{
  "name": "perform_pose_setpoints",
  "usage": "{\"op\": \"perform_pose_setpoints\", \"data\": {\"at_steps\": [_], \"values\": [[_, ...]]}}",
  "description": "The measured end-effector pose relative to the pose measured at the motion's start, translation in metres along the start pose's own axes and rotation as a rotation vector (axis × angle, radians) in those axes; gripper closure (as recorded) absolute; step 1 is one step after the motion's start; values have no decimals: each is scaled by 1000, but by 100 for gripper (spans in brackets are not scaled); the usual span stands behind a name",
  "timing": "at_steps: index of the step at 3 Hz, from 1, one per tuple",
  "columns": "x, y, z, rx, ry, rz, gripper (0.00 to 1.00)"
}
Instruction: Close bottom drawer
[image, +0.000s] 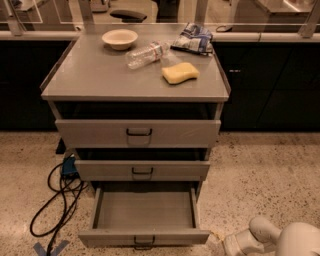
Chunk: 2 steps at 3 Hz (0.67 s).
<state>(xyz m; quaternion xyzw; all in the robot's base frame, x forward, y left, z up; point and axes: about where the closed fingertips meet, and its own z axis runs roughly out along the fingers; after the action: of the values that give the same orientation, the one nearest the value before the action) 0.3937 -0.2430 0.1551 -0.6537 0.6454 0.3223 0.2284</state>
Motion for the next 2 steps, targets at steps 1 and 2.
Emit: {"op": "perform_pose_setpoints", "data": {"at_steps": [1,2], "values": [[0,0,0,0,0,0,0],[6,14,-12,59,-5,30,0]]}}
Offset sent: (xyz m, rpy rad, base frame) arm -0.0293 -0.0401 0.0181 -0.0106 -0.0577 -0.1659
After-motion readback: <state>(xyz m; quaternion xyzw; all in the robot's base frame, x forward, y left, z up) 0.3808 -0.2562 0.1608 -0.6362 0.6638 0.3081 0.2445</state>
